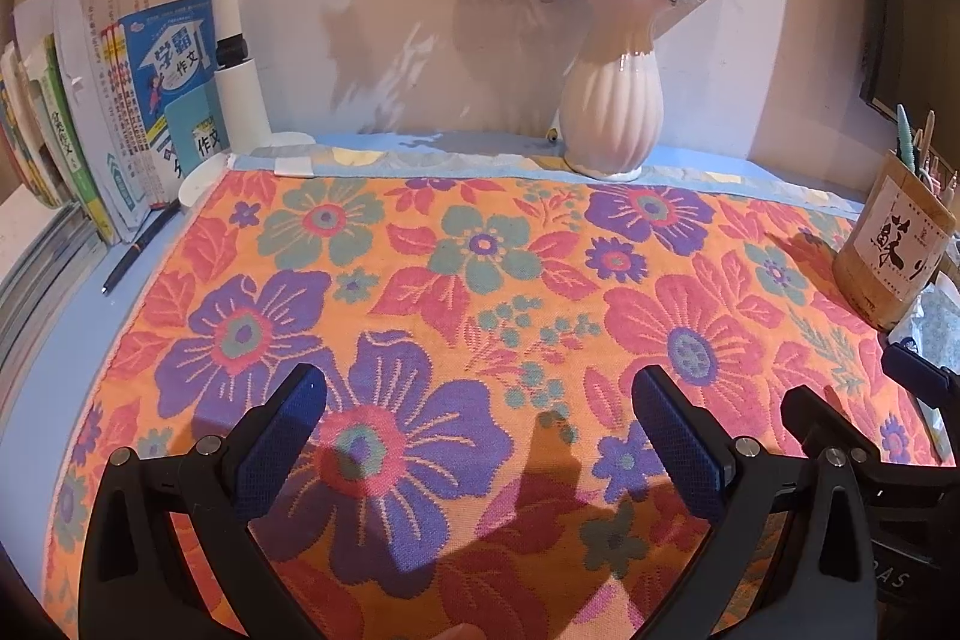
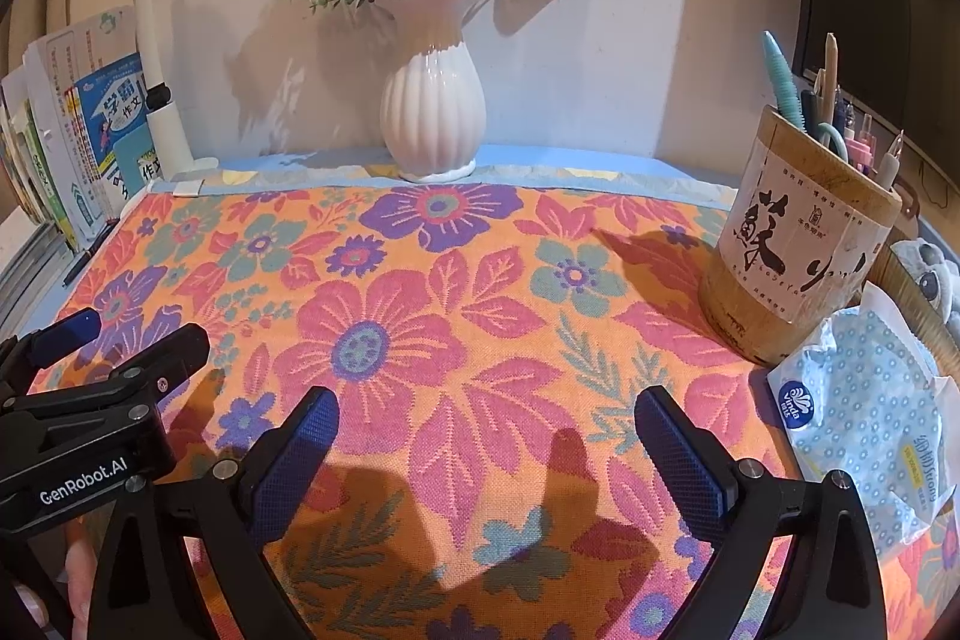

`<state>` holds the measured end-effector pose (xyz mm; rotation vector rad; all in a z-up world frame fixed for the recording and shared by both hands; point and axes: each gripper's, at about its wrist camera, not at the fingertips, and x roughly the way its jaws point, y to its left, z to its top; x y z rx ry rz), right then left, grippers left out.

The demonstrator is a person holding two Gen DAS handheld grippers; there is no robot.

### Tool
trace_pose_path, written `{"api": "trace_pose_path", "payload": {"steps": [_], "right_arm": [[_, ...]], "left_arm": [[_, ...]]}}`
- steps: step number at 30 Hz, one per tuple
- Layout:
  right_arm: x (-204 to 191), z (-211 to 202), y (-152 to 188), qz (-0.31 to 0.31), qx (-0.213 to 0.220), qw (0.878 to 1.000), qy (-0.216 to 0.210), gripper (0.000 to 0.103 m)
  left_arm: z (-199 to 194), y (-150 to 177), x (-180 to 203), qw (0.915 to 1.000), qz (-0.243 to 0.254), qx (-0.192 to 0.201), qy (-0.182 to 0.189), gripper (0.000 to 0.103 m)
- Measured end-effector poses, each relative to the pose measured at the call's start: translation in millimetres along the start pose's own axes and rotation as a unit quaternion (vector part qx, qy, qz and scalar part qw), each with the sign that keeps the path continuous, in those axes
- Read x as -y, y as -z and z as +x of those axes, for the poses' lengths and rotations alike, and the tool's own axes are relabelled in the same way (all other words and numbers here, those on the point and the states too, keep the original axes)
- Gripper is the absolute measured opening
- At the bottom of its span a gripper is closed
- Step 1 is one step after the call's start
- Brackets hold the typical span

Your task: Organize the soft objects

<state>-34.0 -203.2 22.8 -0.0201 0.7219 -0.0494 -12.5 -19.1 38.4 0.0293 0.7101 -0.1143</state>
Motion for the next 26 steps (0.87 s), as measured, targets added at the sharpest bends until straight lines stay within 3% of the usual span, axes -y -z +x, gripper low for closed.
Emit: {"api": "trace_pose_path", "payload": {"steps": [19, 24, 26], "right_arm": [[-2, 0, 1, 0.005, -0.003, 1.000, 0.001, 0.099], [-1, 1, 1, 0.006, -0.003, 1.000, 0.001, 0.099], [-2, 1, 2, 0.007, -0.004, 1.000, 0.000, 0.099]], "left_arm": [[3, -2, 2, 0.9999, 0.008, -0.008, -0.010, 0.102], [-13, 0, 10, 0.9973, 0.034, 0.046, -0.047, 0.102], [-10, -1, 10, 0.9978, 0.035, 0.039, -0.041, 0.102]]}}
